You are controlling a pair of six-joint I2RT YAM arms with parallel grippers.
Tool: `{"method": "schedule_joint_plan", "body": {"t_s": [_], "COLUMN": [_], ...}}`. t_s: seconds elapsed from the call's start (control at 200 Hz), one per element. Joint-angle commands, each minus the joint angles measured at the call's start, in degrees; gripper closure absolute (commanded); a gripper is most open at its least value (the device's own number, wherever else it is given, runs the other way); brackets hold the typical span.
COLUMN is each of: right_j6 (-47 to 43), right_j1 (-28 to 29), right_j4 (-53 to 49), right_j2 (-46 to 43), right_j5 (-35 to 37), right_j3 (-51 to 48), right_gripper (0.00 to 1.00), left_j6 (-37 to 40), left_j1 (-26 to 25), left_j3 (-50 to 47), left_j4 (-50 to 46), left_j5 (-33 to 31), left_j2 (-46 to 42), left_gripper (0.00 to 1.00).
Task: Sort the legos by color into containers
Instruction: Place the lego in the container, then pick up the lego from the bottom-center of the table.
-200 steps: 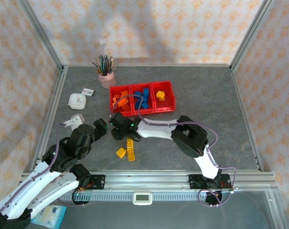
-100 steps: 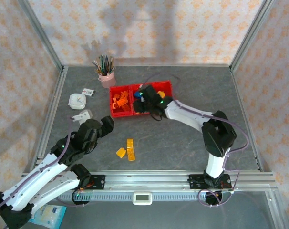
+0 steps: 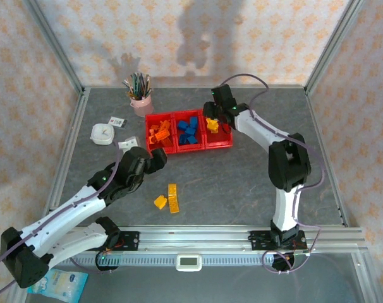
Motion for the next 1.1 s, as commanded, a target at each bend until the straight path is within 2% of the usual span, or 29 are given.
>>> {"method": "schedule_joint_plan", "body": {"t_s": [0.0, 0.055, 0.245, 0.561, 0.731, 0.846, 1.096], "right_j6": [-1.7, -2.1, -2.7, 0.6, 7.6, 12.7, 22.1], "right_j1": [0.4, 0.4, 3.8, 19.3, 28.6, 33.8, 39.6], "right_j4": [-3.4, -3.4, -1.8, -1.9, -2.7, -3.9, -5.5], "right_j2": [1.5, 1.0, -6.0, -16.1, -15.0, -11.6, -4.5], "right_j5": [3.8, 3.7, 3.5, 5.1, 5.9, 7.8, 10.4], "right_j3": [4.0, 4.0, -3.6, -19.0, -22.9, -22.2, -18.0], "right_gripper": [0.43, 0.39, 0.38, 0.28, 0.25, 0.23, 0.24], "left_j6": [2.1, 2.2, 0.9, -4.1, -7.0, -7.8, -9.2], "left_j1": [0.4, 0.5, 0.7, 0.9, 0.9, 0.9, 0.9], "left_j3": [2.2, 2.2, 0.8, -2.6, -3.6, -4.2, -4.6], "left_j4": [2.5, 2.5, 0.7, -9.1, -13.8, -15.6, -17.7], "left_j5": [0.2, -0.1, -1.5, -4.9, -5.4, -5.8, -5.4], "left_j2": [0.6, 0.6, -1.7, -11.1, -15.6, -17.5, -18.8], "left_gripper": [0.01, 0.01, 0.01, 0.01, 0.01, 0.01, 0.01]}}
